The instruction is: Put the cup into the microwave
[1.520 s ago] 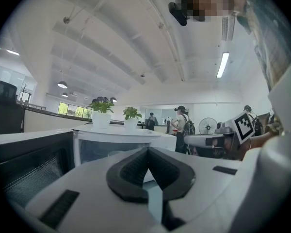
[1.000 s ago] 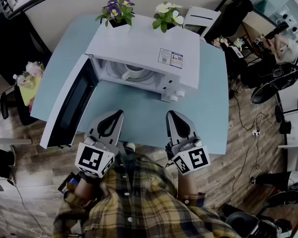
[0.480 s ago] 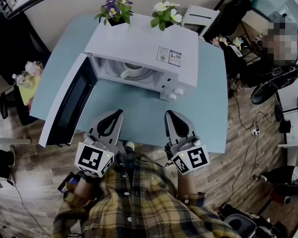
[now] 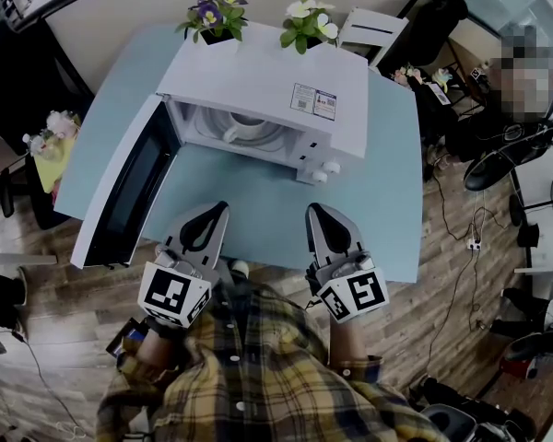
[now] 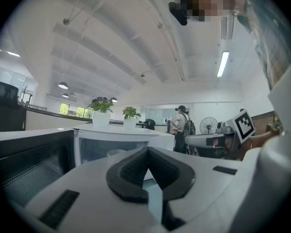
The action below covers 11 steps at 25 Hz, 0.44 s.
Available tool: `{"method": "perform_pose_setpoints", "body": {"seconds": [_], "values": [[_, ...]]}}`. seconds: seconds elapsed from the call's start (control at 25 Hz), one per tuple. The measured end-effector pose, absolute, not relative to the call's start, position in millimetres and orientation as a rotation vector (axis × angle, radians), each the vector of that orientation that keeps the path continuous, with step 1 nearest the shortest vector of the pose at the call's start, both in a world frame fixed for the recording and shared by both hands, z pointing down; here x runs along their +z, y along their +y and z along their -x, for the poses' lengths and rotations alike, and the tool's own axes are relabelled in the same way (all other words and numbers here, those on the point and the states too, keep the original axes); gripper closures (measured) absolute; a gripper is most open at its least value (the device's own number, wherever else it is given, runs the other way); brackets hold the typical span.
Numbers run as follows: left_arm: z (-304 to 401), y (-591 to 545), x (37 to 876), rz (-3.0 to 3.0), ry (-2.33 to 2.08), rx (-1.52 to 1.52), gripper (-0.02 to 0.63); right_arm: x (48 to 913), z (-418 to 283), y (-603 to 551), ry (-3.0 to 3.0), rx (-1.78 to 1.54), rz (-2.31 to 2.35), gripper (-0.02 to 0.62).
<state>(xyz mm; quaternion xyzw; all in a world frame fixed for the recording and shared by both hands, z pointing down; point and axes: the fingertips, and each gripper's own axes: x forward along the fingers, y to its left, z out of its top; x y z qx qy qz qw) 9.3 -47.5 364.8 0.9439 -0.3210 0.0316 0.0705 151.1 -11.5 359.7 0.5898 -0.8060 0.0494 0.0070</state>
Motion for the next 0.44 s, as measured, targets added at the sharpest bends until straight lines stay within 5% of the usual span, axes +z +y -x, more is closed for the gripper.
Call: {"method": "perform_pose_setpoints", "body": {"seconds": [0.44], "values": [[-14.6, -45.5, 362.5, -2.862, -0.947, 0.092, 0.614, 361.6, -157.8, -5.4, -2.504, 0.156, -1.867, 0.594]]}}
